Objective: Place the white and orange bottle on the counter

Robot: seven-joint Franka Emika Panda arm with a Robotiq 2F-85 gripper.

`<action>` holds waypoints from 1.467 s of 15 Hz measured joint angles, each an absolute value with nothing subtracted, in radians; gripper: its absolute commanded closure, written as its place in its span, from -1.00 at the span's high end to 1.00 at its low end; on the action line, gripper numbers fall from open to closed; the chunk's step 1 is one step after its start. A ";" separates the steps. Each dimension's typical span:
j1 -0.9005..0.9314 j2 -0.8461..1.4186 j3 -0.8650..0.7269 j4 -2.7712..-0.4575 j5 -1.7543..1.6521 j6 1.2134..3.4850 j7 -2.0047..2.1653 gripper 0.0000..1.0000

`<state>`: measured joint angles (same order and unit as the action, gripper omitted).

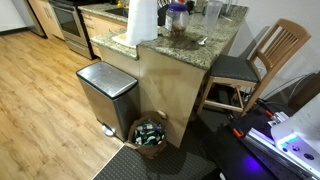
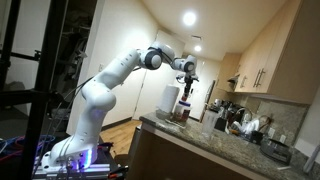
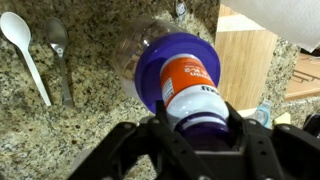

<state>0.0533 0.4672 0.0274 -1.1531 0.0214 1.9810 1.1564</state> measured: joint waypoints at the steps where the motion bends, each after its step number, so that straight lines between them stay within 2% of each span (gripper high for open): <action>1: 0.046 0.447 0.028 -1.169 0.036 1.980 1.146 -0.48; 6: 0.003 0.272 0.028 -1.302 0.139 1.938 1.067 -0.48; 11: 0.002 0.086 0.034 -1.558 0.164 1.837 0.943 -0.48; 13: 0.027 0.045 0.041 -1.672 0.154 1.886 0.891 -0.48; 16: 0.070 0.017 0.071 -1.852 0.167 2.106 0.811 -0.48; 17: 0.084 0.011 0.081 -1.912 0.189 2.186 0.799 0.02; 19: 0.098 0.005 0.092 -2.015 0.250 2.324 0.779 0.02; 20: 0.099 0.005 0.093 -2.040 0.258 2.352 0.775 -0.48; 22: 0.098 0.004 0.091 -2.050 0.260 2.360 0.773 -0.48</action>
